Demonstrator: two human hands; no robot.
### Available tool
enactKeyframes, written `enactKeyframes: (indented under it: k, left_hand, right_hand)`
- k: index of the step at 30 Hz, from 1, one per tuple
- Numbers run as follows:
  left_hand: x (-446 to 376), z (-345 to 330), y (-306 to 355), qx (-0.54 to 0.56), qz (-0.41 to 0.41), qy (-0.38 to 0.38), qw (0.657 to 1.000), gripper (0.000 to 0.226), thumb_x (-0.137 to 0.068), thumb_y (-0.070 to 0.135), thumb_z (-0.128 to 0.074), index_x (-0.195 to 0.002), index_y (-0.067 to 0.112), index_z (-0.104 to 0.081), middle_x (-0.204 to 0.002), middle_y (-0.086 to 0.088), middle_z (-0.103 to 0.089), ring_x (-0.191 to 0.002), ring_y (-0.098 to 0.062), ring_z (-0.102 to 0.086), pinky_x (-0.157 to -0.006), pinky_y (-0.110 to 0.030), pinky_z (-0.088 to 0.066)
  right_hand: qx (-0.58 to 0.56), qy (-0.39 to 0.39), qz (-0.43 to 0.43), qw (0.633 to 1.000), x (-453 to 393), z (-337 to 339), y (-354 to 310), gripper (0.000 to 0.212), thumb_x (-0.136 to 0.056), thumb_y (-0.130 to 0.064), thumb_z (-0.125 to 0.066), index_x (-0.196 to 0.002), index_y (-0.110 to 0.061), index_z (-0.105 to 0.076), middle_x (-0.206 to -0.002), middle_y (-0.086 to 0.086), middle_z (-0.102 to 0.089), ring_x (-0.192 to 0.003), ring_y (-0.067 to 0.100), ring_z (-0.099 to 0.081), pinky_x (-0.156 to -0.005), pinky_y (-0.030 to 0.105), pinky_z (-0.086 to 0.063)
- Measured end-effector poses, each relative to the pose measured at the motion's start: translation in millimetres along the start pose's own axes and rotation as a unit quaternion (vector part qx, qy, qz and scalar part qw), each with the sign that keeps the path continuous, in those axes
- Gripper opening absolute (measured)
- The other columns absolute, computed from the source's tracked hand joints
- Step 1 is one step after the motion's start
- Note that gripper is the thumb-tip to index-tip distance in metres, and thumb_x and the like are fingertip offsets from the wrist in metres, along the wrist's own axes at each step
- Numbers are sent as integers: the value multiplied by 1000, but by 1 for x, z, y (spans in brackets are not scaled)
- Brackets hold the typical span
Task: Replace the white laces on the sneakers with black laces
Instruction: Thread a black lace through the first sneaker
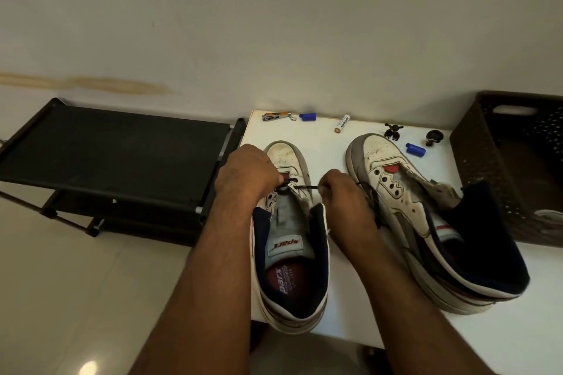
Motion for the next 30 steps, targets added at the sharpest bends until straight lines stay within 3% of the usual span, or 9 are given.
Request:
enactKeyframes:
  k: [4, 8, 13, 18, 21, 25, 26, 28, 30]
  left_hand:
    - [1, 0, 1, -7, -7, -3, 1000, 31, -73, 31, -82, -97, 15, -72, -99, -4, -69, -94, -22, -65, -86, -39, -55]
    - [3, -1, 4, -19, -22, -2, 1000, 21, -76, 26, -79, -94, 16, -73, -100, -4, -68, -96, -21, -64, -87, -40, -55]
    - [4, 1, 5, -20, -25, 4, 999, 18, -78, 24, -77, -94, 15, -73, -99, -5, -68, -95, -21, -64, -85, -37, -55]
    - [4, 0, 5, -14, -18, 5, 1000, 18, -80, 20, -76, -96, 13, -73, -101, -6, -69, -96, -21, -64, -87, -39, -55]
    - [8, -2, 6, -16, -17, -14, 1000, 20, -79, 21, -77, -97, 13, -73, -100, -5, -68, -97, -21, -64, -88, -39, -55]
    - [18, 2, 6, 15, -22, -26, 999, 8, -81, 18, -76, -81, 22, -70, -101, -1, -68, -94, -15, -61, -86, -36, -53]
    - [19, 5, 5, 29, -29, -19, 999, 12, -81, 16, -75, -82, 25, -68, -106, -1, -66, -95, -14, -60, -86, -35, -52]
    - [27, 19, 7, 79, -48, 23, 995, 16, -82, 15, -75, -85, 28, -65, -111, 0, -65, -96, -15, -61, -84, -35, -54]
    - [39, 33, 15, 169, -68, 43, 982, 10, -86, 15, -70, -80, 22, -67, -98, -4, -70, -80, -14, -66, -66, -24, -55]
  right_hand:
    - [129, -14, -30, 991, -4, 9, 13, 18, -90, 1, -44, -100, -9, -56, -99, 11, -62, -88, 28, -57, -69, 31, -42]
    - [-8, -44, 57, 997, 0, 0, -18, 40, -92, -7, -57, -131, -16, -55, -125, 5, -58, -115, 21, -53, -97, 29, -41]
    - [11, -54, 93, 994, 2, -5, -29, 24, -87, -2, -59, -108, -7, -70, -102, 12, -63, -97, 26, -59, -85, 36, -47]
    - [73, -85, 116, 987, 6, -2, -28, 29, -91, -9, -56, -117, -15, -68, -99, 10, -55, -93, 26, -55, -74, 29, -43]
    - [69, -92, 76, 991, 0, -3, -19, 30, -95, -14, -52, -121, -19, -67, -100, 12, -56, -97, 29, -56, -75, 26, -39]
    - [114, -122, 34, 985, -2, -3, -8, 29, -96, -24, -54, -123, -28, -65, -111, 6, -67, -99, 22, -63, -78, 23, -43]
    - [81, -113, 17, 990, -2, 4, -8, 28, -95, -25, -56, -121, -27, -67, -106, 3, -70, -92, 17, -65, -75, 22, -45]
    - [-96, -106, -46, 989, -2, 24, -10, 19, -94, -25, -60, -110, -22, -69, -80, 1, -71, -61, 7, -59, -56, 19, -42]
    - [-338, -135, -93, 927, 1, 43, -25, 14, -94, -17, -58, -105, -18, -67, -72, 6, -68, -47, 10, -47, -44, 19, -37]
Point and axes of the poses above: each hand's wrist, its own x-axis away from the middle knuckle, its own z-axis out of the back of the hand, y = z × x, the point moved 8 cm from there along -x, towards the middle knuckle
